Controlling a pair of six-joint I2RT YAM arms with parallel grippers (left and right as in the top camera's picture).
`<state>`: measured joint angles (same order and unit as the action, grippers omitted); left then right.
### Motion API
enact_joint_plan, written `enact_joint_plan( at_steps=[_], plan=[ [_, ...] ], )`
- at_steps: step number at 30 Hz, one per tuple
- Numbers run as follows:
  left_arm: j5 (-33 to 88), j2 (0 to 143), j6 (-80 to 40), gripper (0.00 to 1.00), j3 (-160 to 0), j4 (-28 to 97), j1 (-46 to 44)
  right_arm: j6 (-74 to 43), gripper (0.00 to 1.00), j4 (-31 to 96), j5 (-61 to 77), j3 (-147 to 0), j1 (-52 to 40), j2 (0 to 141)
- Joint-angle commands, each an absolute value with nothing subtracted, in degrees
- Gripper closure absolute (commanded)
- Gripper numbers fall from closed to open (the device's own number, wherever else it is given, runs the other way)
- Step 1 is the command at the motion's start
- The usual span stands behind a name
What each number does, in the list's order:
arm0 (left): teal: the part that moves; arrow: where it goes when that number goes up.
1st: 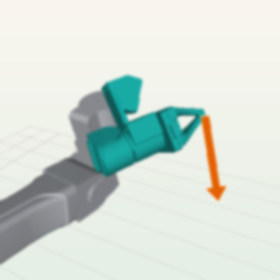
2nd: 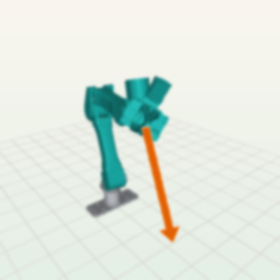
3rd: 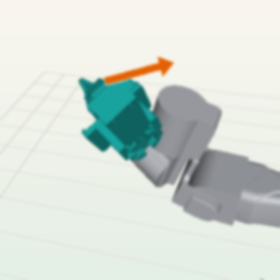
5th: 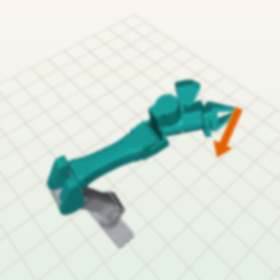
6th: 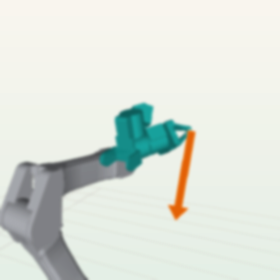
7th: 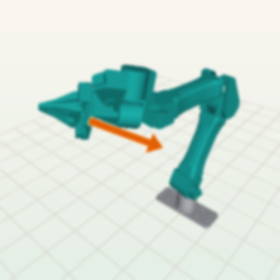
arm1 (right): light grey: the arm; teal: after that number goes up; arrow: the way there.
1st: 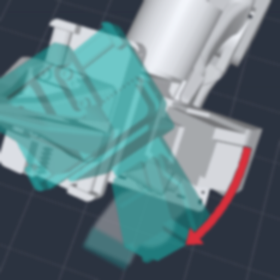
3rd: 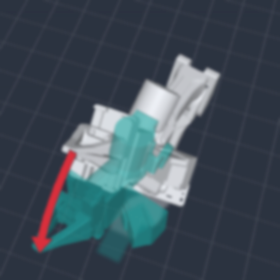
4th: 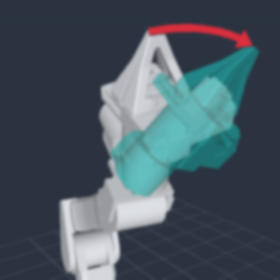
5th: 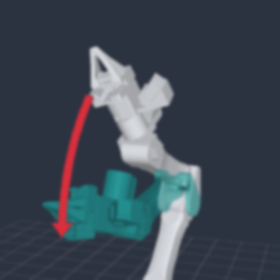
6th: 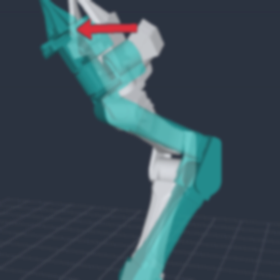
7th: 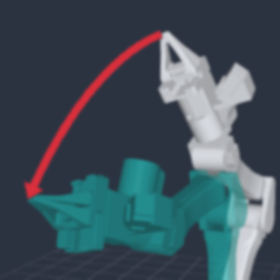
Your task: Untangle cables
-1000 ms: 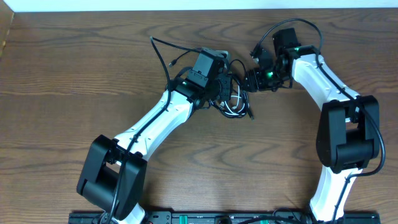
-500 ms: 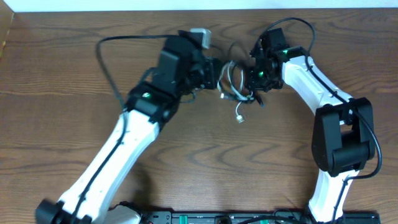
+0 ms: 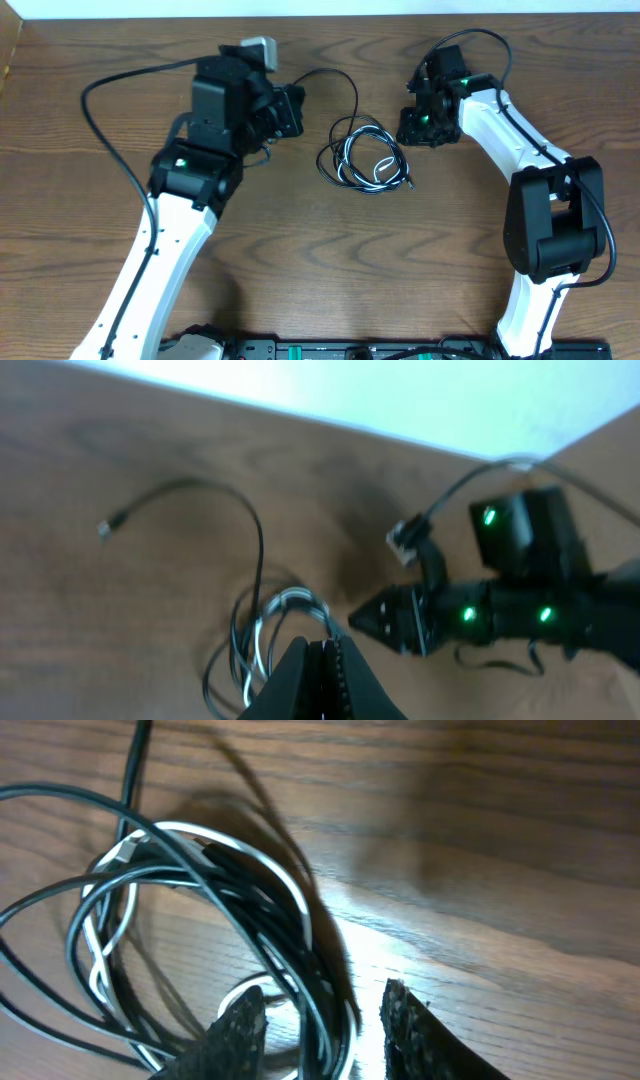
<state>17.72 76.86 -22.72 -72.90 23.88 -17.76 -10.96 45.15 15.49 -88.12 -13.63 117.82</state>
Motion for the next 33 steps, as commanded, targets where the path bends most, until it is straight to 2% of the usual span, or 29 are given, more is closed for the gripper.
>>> enact_joint_plan(
  at_steps=[1,9,23,31,33],
  plan=[
    [17.6,80.9,-23.2,0.92,-73.6,26.3,-19.8,-7.0,0.63,46.1,17.5,-87.9,-13.6,117.4],
    [17.6,84.4,-23.2,0.88,-73.6,26.8,-20.1,-2.0,0.65,45.8,17.3,-85.4,-13.5,117.4],
    [17.6,86.0,-23.2,0.85,-73.5,26.7,-20.7,-0.1,0.74,33.0,14.6,-76.4,-14.0,117.4],
    [17.6,86.0,-23.2,0.83,-73.5,26.8,-20.7,-2.9,0.78,33.3,2.9,-75.0,-14.3,117.4],
    [17.6,86.0,-23.2,0.83,-73.5,26.8,-20.7,-2.9,0.91,33.6,5.1,-75.0,-14.4,117.4]
  ],
)
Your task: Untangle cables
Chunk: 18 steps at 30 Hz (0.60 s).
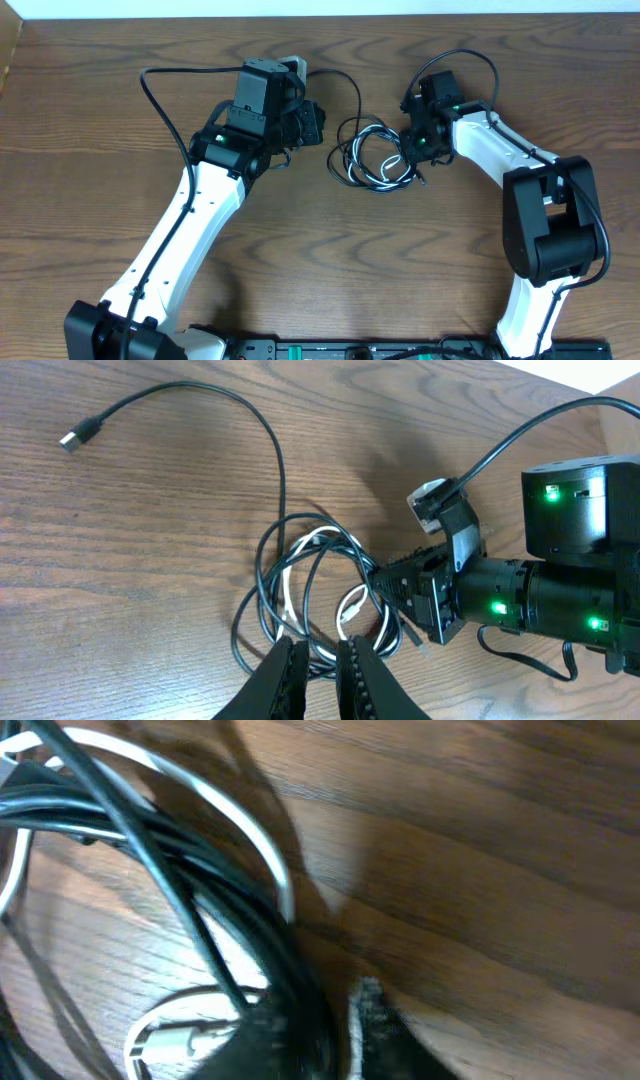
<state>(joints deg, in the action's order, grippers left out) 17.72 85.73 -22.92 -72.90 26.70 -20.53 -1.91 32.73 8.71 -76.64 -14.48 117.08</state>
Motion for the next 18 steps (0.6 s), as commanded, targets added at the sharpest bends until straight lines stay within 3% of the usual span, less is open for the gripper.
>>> enact_joint_plan(
  at_steps=[1,7,8,12,18],
  plan=[
    [17.6,86.0,-23.2,0.83,-73.5,26.8,-20.7,-2.2,0.96,33.5,7.1,-75.0,-14.6,117.3],
    [17.6,86.0,-23.2,0.83,-73.5,26.7,-20.7,-0.3,0.99,32.8,14.6,-75.6,-14.8,113.5],
    [17.6,86.0,-23.2,0.78,-73.5,26.7,-20.7,-0.3,0.99,32.8,14.6,-75.7,-14.8,110.8],
    [17.6,86.0,-23.2,0.77,-73.5,26.5,-21.1,4.6,0.99,32.8,20.6,-75.7,-15.0,104.4],
    [17.6,86.0,-22.9,0.57,-73.5,23.8,-24.6,5.7,0.99,33.1,28.3,-75.7,-15.0,98.7]
  ],
)
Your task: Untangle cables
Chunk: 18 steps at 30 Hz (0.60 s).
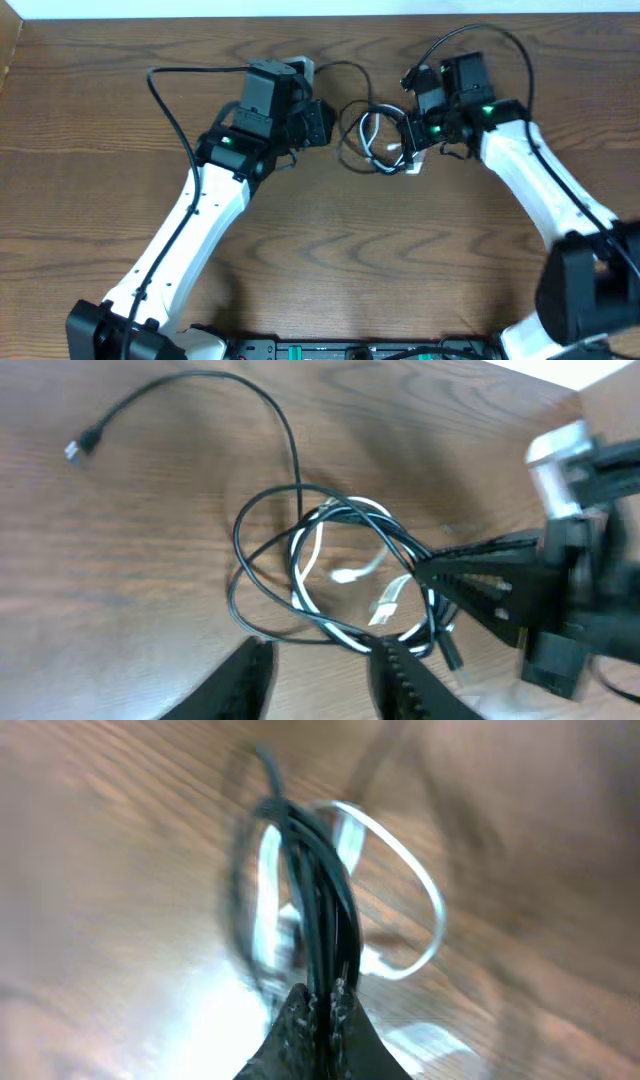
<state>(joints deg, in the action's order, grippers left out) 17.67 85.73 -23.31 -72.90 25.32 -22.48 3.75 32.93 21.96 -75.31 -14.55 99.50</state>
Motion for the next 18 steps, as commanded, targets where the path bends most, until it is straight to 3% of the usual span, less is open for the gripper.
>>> enact_joint_plan(
  at_steps=[1,9,18],
  plan=[
    [17.6,86.1,-22.5,0.54,-73.5,23.0,-25.3,6.3,0.99,33.5,30.9,-75.7,-15.0,98.7],
    [18.4,92.3,-22.1,0.46,-73.5,22.0,-26.1,10.2,0.99,35.7,46.8,-75.7,-14.6,98.7],
    [23.1,100.3,-21.9,0.45,-73.5,21.3,-26.1,10.2,0.99,35.8,52.1,-75.7,-12.7,98.7]
  ],
)
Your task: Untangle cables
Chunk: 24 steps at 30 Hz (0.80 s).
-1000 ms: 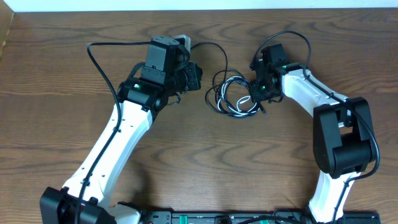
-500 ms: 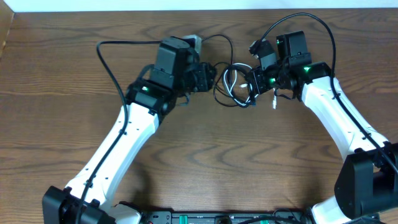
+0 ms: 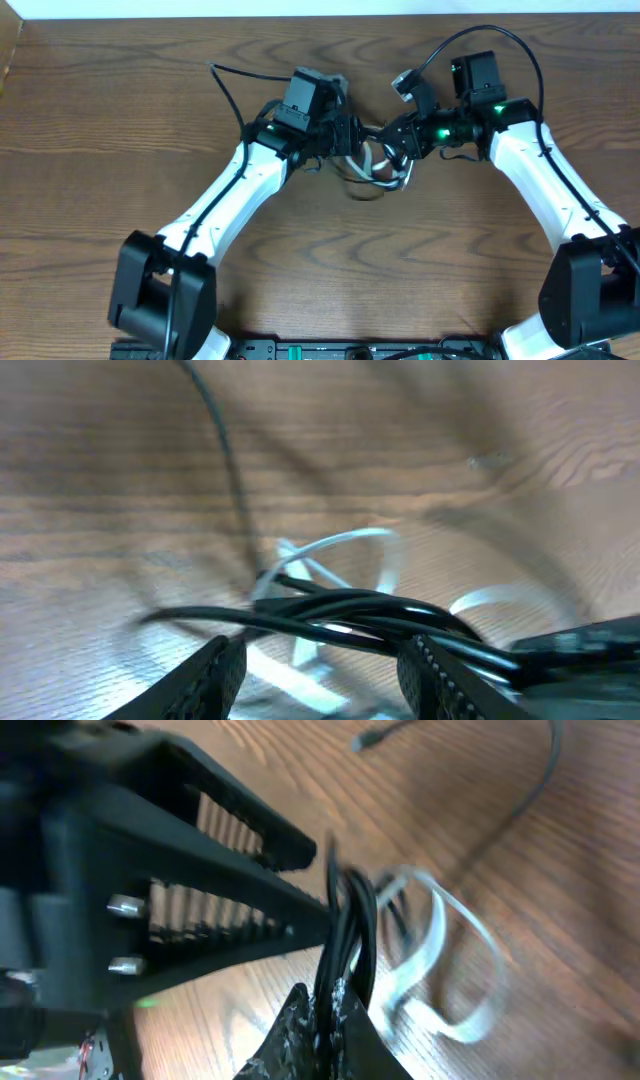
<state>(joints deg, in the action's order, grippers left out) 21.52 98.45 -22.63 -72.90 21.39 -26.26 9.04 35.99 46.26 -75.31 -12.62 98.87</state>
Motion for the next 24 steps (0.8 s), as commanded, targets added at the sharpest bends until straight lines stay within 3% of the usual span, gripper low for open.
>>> enact_joint_plan(
  at_steps=[1,17,21,23,24],
  plan=[
    [23.0,101.0,-21.3,0.46,-73.5,21.3,-26.1,10.2,0.99,35.8,52.7,-75.7,-12.7,98.7],
    [19.8,103.5,-21.3,0.46,-73.4,19.0,-26.1,7.7,0.99,35.3,57.9,-75.7,-10.3,98.7],
    [19.9,103.5,-21.3,0.45,-73.4,19.0,-26.1,-3.1,0.99,36.7,39.1,-75.7,-7.1,98.7],
    [19.9,103.5,-21.3,0.46,-73.4,19.2,-26.1,-3.4,0.93,37.5,31.7,-75.7,-7.0,98.8],
    [19.9,103.5,-21.3,0.46,-73.4,19.4,-26.1,-3.3,0.85,38.0,28.2,-75.7,-7.0,98.9]
  ],
)
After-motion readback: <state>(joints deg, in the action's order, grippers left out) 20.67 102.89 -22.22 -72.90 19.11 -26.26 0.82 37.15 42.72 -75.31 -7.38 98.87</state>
